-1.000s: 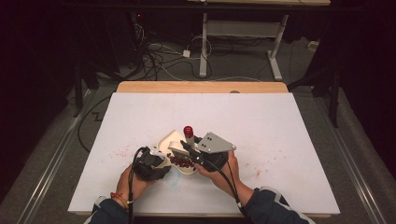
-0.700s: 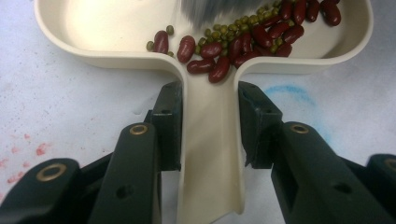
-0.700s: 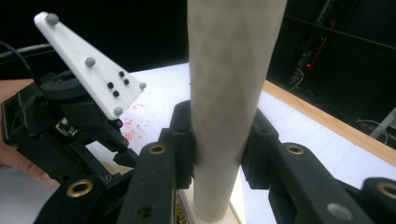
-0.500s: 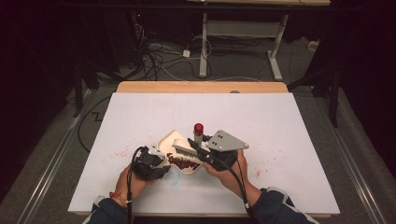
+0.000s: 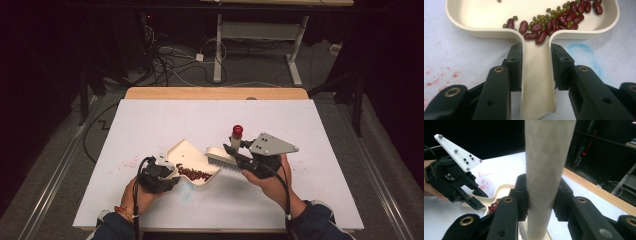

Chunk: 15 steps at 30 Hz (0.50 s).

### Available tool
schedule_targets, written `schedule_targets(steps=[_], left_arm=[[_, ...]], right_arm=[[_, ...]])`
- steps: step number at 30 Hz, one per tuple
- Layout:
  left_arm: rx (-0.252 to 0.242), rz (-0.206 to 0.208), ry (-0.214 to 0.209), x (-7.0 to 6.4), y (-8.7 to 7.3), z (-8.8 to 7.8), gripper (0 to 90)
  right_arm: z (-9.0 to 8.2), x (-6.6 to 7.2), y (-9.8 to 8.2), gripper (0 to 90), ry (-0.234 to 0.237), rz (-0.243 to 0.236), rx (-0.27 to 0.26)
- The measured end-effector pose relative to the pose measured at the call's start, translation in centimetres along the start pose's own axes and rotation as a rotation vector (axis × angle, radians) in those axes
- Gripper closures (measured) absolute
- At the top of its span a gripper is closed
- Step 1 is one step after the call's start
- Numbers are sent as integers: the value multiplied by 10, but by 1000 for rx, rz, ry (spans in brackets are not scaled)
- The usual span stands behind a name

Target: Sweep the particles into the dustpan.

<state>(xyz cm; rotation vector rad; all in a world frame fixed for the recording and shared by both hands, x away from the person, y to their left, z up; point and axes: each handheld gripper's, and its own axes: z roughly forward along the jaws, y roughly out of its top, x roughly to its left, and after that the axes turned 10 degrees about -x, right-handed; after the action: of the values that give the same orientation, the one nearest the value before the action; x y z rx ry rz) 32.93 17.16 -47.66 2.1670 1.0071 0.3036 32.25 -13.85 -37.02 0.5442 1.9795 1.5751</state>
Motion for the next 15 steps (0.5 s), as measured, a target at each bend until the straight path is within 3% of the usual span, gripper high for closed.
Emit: schedule_targets(steps=[15], left_arm=[[0, -4, -5, 1, 0, 0, 632]], right_arm=[[-56, -41, -14, 701, -42, 17, 57]])
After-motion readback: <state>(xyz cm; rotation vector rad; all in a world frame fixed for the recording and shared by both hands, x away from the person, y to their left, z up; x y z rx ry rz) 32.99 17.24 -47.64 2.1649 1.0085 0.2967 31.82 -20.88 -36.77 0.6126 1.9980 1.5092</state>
